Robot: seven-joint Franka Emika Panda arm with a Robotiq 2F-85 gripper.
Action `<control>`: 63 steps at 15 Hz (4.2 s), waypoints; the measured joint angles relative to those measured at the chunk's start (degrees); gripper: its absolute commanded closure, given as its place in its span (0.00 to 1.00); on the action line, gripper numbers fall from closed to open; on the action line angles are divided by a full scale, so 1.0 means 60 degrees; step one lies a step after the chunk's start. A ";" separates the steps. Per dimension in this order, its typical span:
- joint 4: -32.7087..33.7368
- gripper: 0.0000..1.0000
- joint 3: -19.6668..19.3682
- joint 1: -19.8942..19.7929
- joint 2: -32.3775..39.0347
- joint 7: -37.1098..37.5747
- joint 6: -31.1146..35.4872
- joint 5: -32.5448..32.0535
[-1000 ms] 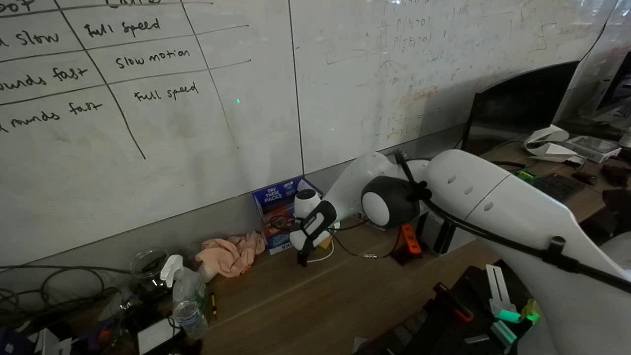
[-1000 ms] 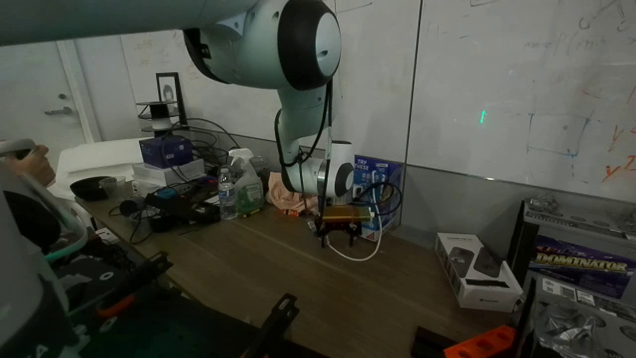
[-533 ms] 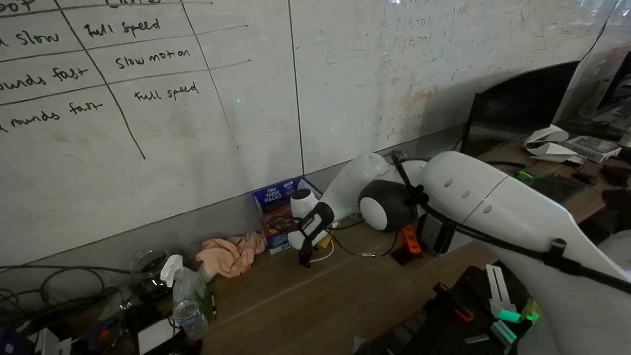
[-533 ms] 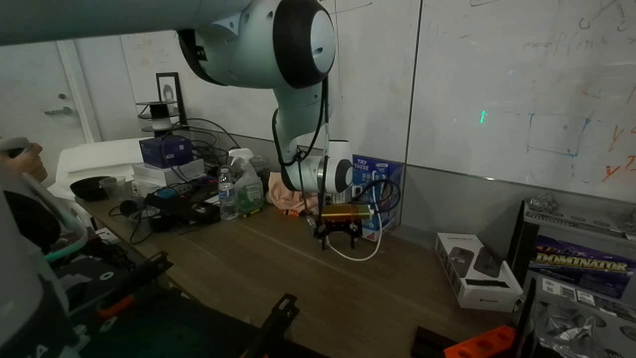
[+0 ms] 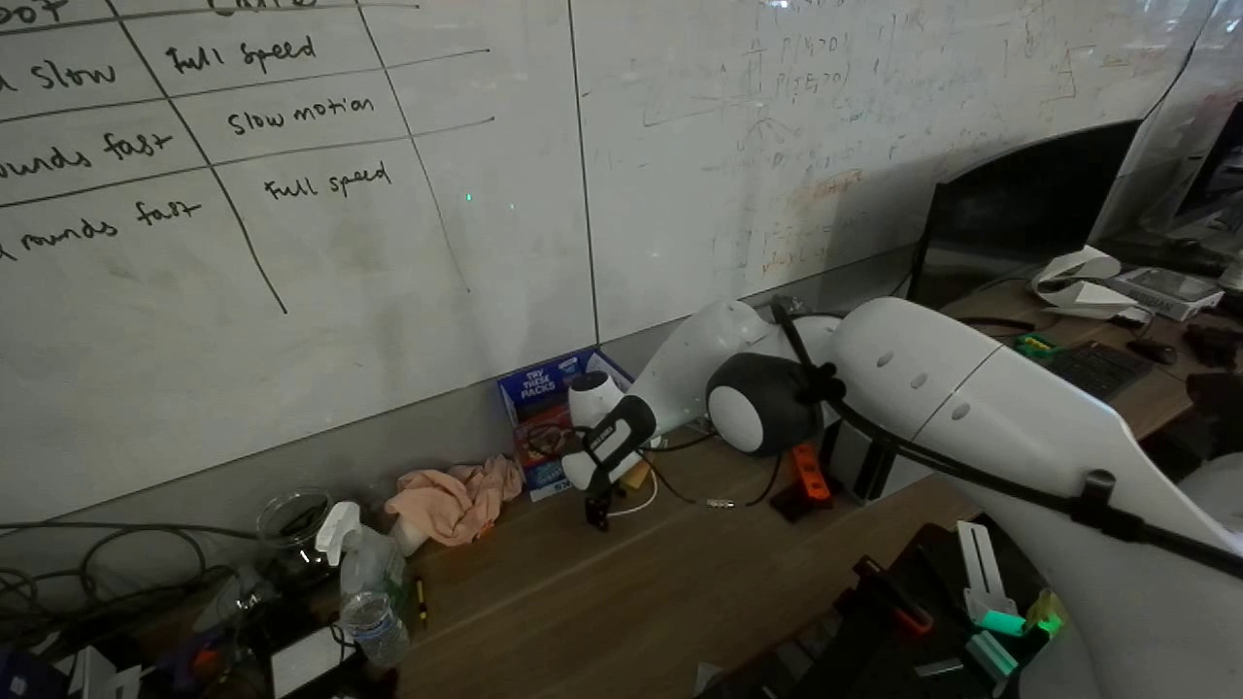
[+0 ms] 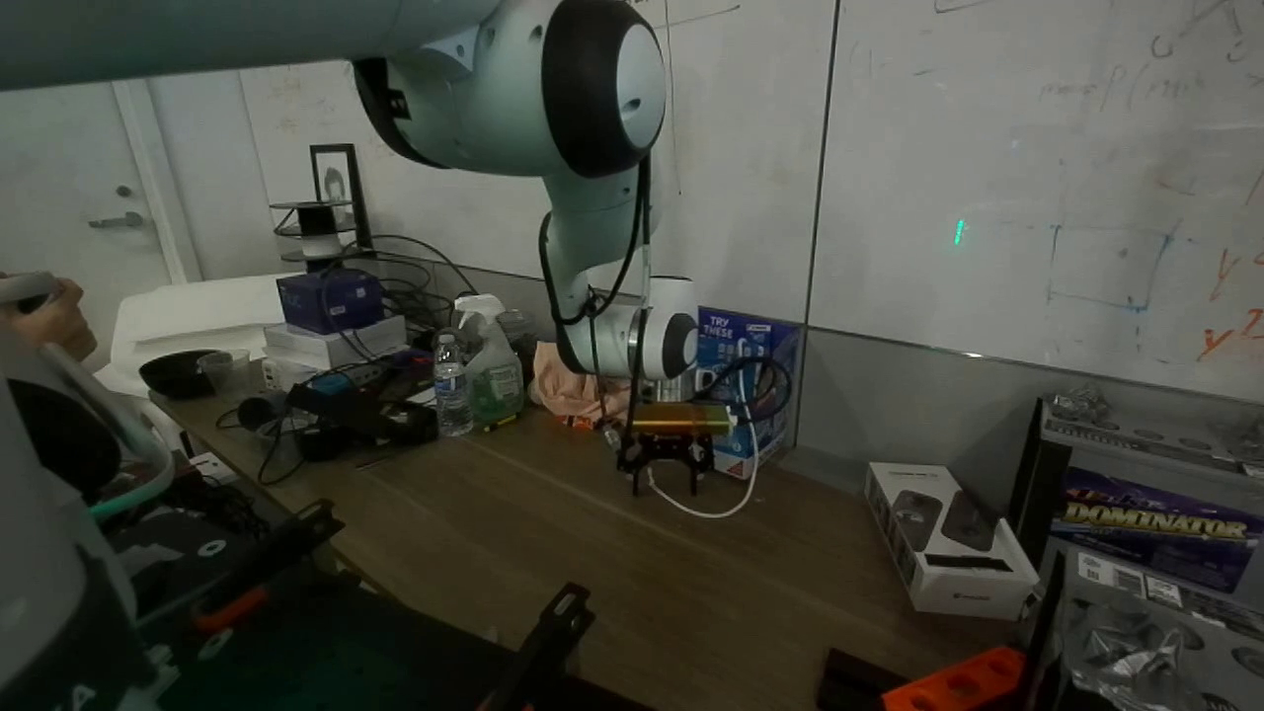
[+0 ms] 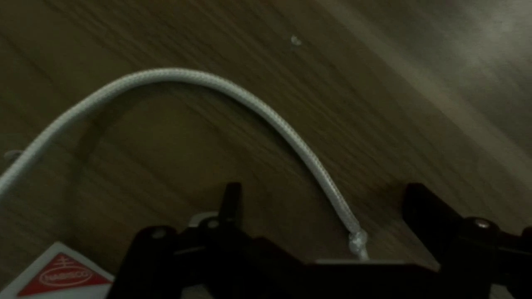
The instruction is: Put the white ropes inside the blue box.
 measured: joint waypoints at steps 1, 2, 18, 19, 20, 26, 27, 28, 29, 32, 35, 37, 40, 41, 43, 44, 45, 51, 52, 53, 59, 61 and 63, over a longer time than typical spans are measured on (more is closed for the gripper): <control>0.0006 0.00 0.0036 -0.0007 0.0000 0.0000 -0.0019 0.0015; 0.0012 0.00 0.0069 -0.0013 0.0000 0.0000 -0.0036 0.0026; 0.0127 0.96 0.0261 -0.0027 -0.0066 0.0019 -0.0062 0.0061; 0.0125 0.92 0.0270 -0.0025 -0.0074 0.0049 -0.0079 0.0062; 0.0124 0.92 0.0270 -0.0022 -0.0077 0.0100 -0.0088 0.0062; -0.0277 0.92 0.0040 0.0160 -0.0770 0.0933 -0.0798 0.0022; -0.0492 0.92 -0.0088 0.0247 -0.1142 0.1138 -0.0970 -0.0028; -0.0749 0.92 -0.0239 0.0347 -0.1572 0.1345 -0.1119 -0.0087; -0.1017 0.92 -0.0389 0.0457 -0.2034 0.1540 -0.1274 -0.0155; -0.1704 0.92 -0.0784 0.0819 -0.3333 0.2106 -0.1437 -0.0480; -0.2211 0.91 -0.1063 0.1255 -0.4576 0.2783 -0.1453 -0.0856; -0.2368 0.91 -0.1217 0.1576 -0.5308 0.3402 -0.1502 -0.1124; -0.2380 0.91 -0.1346 0.2022 -0.6330 0.4653 -0.1564 -0.1228; -0.2356 0.91 -0.1362 0.2145 -0.6662 0.5135 -0.1598 -0.1229; -0.2223 0.91 -0.1376 0.2343 -0.7286 0.6059 -0.1759 -0.1229; -0.2110 0.91 -0.1378 0.2423 -0.7591 0.6506 -0.1865 -0.1229; -0.1958 0.91 -0.1381 0.2487 -0.7863 0.6922 -0.1995 -0.1229; -0.1124 0.91 -0.1523 0.2609 -0.8784 0.9305 -0.1909 -0.1822; -0.1106 0.91 -0.1599 0.2623 -0.8781 0.9706 -0.1658 -0.2022; -0.1113 0.92 -0.1689 0.2643 -0.8743 1.0099 -0.1377 -0.2247; -0.1346 0.92 -0.2142 0.2731 -0.7871 1.1722 -0.0427 -0.3410; -0.1398 0.92 -0.2262 0.2729 -0.7457 1.1948 -0.0339 -0.3465; -0.1427 0.92 -0.2382 0.2722 -0.7084 1.2097 -0.0271 -0.3466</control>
